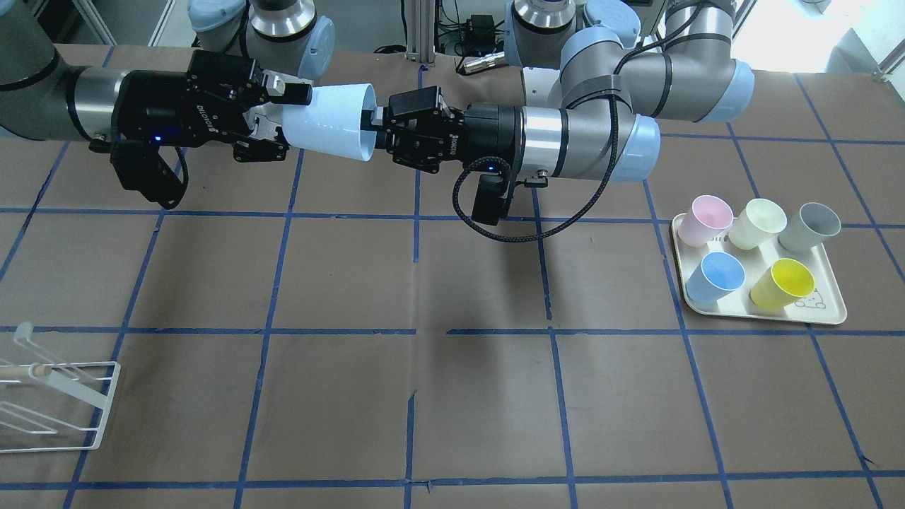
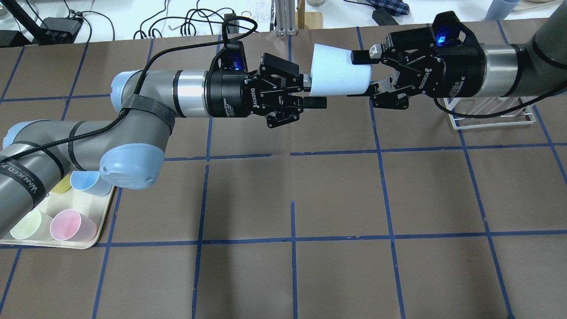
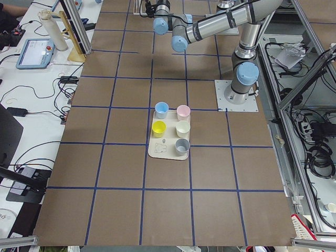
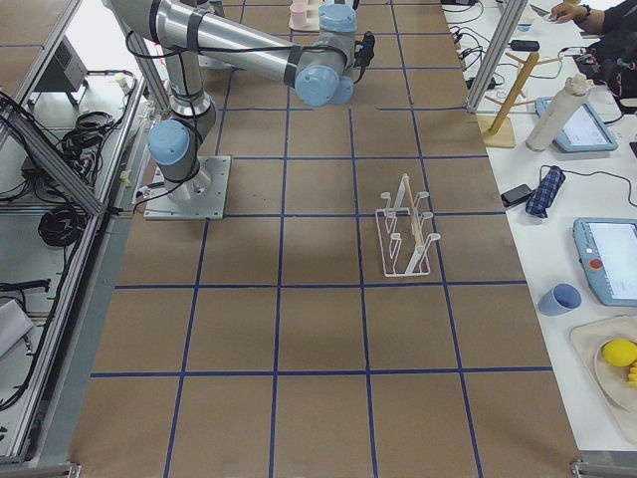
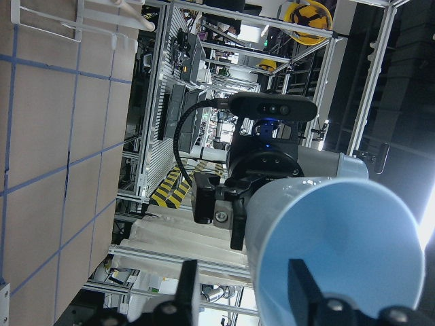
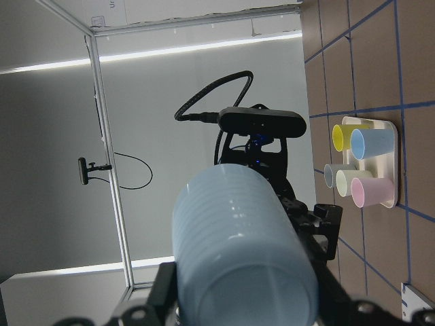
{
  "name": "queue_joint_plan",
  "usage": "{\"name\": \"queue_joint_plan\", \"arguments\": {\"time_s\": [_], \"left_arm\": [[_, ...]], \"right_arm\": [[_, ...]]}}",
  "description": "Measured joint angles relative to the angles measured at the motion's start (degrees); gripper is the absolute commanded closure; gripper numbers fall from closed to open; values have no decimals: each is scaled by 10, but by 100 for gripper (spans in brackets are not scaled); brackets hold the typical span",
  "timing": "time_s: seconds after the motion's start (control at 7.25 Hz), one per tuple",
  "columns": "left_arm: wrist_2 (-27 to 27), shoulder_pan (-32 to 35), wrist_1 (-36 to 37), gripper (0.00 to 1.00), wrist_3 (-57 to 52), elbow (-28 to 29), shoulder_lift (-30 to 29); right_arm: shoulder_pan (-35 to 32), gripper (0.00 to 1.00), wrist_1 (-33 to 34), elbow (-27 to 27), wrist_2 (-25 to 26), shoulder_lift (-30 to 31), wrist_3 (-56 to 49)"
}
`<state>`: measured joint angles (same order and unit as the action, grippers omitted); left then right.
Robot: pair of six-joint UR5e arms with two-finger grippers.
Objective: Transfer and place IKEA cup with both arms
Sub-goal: 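Open the right gripper to release the cup to the left gripper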
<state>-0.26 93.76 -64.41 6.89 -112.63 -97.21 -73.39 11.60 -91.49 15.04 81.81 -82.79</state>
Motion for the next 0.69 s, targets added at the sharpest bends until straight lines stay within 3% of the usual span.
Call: {"name": "queue_joint_plan", "arguments": {"time_s": [0.14, 0.28, 0.41, 0.69], "left_arm": [[0, -1, 1, 100, 0, 0, 1], [0, -2, 2, 100, 1, 0, 2], [0, -2, 4, 100, 1, 0, 2], [0, -3, 10, 100, 1, 0, 3]], "right_arm": [[0, 15, 0, -2, -1, 0, 0], [0, 12, -1, -7, -2, 0, 0], [0, 0, -2, -12, -4, 1, 1], [0, 0, -3, -14, -4, 0, 3]]}}
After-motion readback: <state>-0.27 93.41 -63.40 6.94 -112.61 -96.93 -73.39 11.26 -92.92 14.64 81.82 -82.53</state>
